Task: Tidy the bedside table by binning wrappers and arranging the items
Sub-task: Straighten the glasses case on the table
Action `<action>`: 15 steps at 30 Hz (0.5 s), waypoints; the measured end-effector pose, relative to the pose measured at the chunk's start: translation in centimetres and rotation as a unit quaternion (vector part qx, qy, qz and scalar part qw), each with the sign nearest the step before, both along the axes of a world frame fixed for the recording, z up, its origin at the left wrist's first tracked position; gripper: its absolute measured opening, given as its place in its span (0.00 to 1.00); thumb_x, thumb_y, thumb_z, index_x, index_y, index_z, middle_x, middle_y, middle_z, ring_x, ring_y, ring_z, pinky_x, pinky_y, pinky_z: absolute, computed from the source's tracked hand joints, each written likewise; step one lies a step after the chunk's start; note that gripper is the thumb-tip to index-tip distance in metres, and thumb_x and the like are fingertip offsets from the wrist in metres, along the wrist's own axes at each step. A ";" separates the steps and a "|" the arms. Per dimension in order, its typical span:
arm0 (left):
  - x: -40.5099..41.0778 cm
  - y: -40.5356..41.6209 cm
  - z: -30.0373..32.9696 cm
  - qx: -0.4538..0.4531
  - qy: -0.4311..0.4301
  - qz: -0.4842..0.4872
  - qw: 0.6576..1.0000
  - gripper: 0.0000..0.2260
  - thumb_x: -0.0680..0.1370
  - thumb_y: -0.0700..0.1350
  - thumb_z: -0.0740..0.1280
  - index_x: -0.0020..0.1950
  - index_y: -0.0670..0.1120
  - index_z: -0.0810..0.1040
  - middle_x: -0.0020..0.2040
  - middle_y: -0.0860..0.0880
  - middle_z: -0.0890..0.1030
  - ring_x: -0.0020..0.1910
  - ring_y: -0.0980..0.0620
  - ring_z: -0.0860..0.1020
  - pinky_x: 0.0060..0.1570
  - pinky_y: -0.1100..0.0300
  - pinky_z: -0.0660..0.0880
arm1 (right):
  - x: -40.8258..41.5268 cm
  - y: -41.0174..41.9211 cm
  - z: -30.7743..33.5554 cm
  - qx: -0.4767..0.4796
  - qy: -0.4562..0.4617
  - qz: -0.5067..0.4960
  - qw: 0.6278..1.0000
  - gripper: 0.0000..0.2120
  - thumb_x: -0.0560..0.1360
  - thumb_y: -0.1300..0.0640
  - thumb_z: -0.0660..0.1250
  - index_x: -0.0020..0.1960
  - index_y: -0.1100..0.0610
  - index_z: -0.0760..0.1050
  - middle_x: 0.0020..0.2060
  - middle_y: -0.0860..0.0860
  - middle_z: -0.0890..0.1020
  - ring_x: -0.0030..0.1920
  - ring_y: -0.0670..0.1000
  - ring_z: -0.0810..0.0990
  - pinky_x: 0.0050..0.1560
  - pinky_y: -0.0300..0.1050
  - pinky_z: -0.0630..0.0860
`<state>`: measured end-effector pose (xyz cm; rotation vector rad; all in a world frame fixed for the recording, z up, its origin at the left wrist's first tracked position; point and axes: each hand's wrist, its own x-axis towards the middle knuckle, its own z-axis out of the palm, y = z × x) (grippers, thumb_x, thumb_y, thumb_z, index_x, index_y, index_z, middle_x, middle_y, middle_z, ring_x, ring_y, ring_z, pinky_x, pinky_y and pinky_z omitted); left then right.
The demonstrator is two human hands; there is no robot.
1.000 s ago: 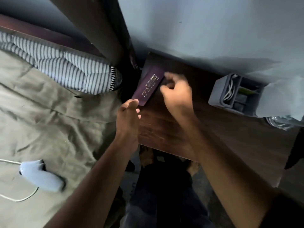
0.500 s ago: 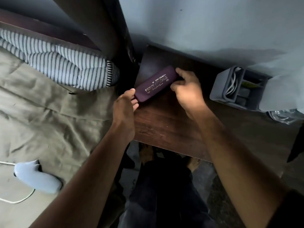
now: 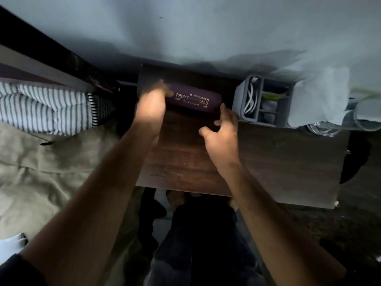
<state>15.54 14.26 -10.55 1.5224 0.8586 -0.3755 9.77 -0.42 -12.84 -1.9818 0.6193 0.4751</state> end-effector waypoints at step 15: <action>0.1 0.0 -0.5 0.019 0.016 0.012 1.000 0.08 0.77 0.41 0.63 0.39 0.49 0.77 0.33 0.59 0.80 0.33 0.62 0.77 0.37 0.66 0.72 | 2.2 0.1 -1.7 0.010 0.023 0.035 0.999 0.40 0.75 0.63 0.70 0.81 0.59 0.54 0.79 0.55 0.57 0.76 0.60 0.64 0.74 0.54 0.67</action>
